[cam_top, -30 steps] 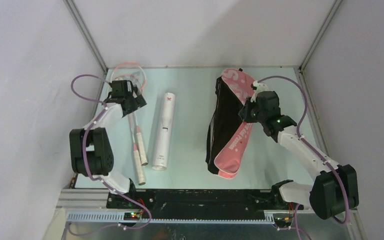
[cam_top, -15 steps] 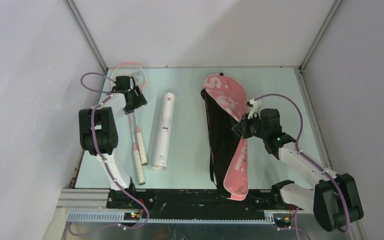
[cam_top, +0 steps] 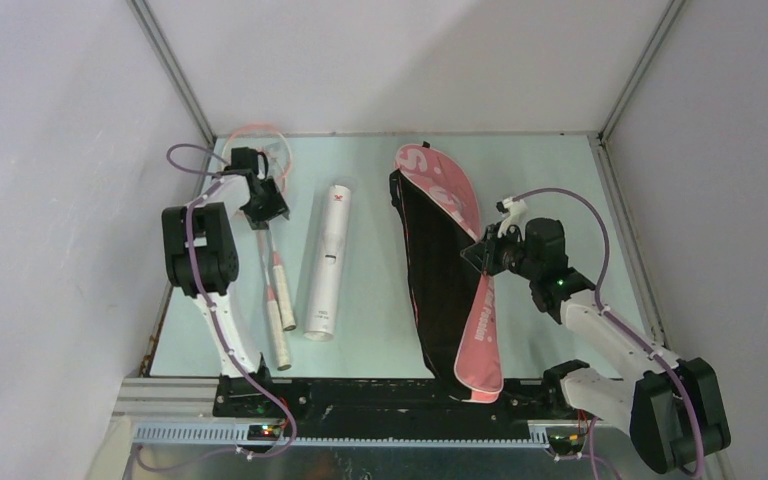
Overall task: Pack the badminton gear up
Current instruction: Pick up the racket from the center of the board.
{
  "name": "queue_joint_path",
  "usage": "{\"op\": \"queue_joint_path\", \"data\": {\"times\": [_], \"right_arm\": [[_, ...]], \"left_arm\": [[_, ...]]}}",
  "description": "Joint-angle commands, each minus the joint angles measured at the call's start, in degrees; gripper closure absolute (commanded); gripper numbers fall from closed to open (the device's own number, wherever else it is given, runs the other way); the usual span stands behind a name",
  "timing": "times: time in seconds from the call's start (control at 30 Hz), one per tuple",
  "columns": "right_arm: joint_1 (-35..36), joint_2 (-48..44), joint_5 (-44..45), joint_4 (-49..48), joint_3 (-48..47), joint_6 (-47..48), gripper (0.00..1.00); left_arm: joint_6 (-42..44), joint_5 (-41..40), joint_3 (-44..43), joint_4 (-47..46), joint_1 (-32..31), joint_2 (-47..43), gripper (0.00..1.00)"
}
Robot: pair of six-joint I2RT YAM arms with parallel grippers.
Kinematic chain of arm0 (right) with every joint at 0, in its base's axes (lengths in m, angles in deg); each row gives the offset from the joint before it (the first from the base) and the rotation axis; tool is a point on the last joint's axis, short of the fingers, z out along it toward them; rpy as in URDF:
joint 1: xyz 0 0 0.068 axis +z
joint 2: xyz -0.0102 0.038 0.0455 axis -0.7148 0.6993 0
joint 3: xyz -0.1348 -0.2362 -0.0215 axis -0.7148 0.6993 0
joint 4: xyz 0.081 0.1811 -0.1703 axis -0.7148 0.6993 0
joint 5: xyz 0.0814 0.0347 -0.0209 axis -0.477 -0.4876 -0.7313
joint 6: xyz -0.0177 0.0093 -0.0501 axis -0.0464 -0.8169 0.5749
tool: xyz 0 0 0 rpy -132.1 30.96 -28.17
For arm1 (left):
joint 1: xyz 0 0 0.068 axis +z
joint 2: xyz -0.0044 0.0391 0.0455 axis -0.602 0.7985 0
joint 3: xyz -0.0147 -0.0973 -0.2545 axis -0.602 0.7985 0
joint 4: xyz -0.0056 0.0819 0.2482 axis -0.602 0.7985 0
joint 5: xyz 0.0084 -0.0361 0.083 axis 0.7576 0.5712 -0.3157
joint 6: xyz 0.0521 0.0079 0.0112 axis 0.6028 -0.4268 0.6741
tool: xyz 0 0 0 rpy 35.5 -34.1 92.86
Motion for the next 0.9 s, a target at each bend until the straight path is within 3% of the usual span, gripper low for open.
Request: {"op": "queue_joint_path", "data": {"times": [0.0, 0.23, 0.4, 0.5, 0.63, 0.87], "right_arm": [[-0.31, -2.40, -1.35, -4.49, -0.52, -0.11, 1.00], [-0.57, -5.59, -1.42, -2.43, -0.52, 1.61, 1.00], [-0.81, -7.59, -1.40, -1.49, -0.52, 1.97, 1.00], [-0.81, -8.42, -1.76, -1.61, -0.52, 1.72, 1.00], [-0.90, -9.98, -0.88, -1.30, -0.52, 1.31, 1.00], [-0.75, -8.46, 9.29, -1.24, -0.79, -2.09, 1.00]], "left_arm": [[3.81, 3.93, -2.85, 4.67, 1.12, 1.92, 0.43], [5.17, 6.43, -6.53, 7.15, 3.78, 5.45, 0.68], [7.45, 7.55, -8.15, 7.64, 3.82, 6.33, 0.77], [9.28, 9.70, -7.89, 5.80, 3.77, 6.32, 0.97], [11.21, 16.29, -6.46, 2.00, 2.60, 2.09, 1.00], [12.95, 3.22, -5.71, 1.72, -6.01, -13.10, 1.00]]}}
